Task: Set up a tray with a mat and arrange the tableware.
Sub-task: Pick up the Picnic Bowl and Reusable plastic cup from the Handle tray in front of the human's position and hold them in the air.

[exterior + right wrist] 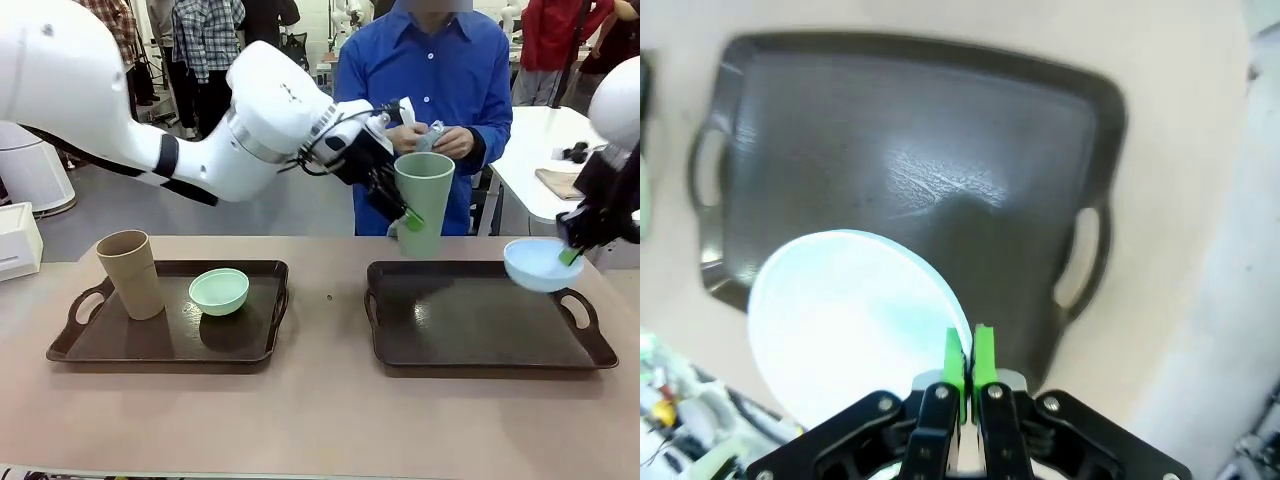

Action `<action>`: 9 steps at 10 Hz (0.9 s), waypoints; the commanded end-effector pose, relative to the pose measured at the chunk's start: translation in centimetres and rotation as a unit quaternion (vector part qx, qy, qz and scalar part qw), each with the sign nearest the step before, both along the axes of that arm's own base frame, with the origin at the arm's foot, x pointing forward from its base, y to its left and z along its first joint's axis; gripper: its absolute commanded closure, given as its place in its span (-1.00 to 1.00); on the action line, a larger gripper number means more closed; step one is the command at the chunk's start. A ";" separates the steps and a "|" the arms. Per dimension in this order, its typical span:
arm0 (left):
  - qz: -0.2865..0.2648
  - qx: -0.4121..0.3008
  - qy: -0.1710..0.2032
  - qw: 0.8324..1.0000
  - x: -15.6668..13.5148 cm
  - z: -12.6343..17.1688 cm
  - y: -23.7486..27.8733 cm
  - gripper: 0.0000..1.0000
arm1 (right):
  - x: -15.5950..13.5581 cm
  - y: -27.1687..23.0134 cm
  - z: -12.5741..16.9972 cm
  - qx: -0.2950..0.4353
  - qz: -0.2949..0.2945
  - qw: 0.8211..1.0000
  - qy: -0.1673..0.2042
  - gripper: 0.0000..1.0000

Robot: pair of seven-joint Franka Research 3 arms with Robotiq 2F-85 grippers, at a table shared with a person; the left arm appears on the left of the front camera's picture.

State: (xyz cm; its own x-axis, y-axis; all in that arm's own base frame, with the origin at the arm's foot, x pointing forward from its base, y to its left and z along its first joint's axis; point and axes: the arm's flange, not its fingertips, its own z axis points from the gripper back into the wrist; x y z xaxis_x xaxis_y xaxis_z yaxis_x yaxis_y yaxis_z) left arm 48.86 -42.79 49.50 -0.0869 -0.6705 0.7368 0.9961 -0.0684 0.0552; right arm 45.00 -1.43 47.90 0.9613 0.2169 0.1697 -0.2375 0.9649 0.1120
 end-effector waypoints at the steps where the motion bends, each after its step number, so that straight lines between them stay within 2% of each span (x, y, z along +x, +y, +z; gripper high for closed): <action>1: -0.005 0.011 -0.006 1.000 -3.1 1.9 2.0 1.00 | -2.5 -0.1 3.7 -0.019 -0.024 0.999 -0.033 1.00; 3: 0.007 0.022 -0.013 1.000 -3.8 3.1 1.9 1.00 | -2.9 0.1 5.5 -0.016 -0.033 0.998 -0.047 1.00; 4: -0.008 0.013 -0.016 1.000 -2.3 2.8 1.2 1.00 | -2.1 0.1 4.9 -0.011 -0.024 0.999 -0.033 1.00; 5: -0.008 0.013 -0.016 1.000 -2.3 2.8 1.2 1.00 | -3.2 -0.3 6.5 -0.006 -0.016 0.998 -0.055 1.00; 9: -0.008 0.013 -0.016 1.000 -2.3 2.8 1.2 1.00 | -3.2 -0.3 6.5 -0.006 -0.016 0.998 -0.055 1.00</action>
State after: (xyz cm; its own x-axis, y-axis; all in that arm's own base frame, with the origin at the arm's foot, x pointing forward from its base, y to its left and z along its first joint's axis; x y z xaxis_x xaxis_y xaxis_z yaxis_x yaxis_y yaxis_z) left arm 46.54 -41.55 51.72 -0.1108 -0.6980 0.7075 0.9938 -0.0817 0.0750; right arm 41.79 -1.71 54.32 0.9437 0.1887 0.2716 -0.2171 0.9730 0.0780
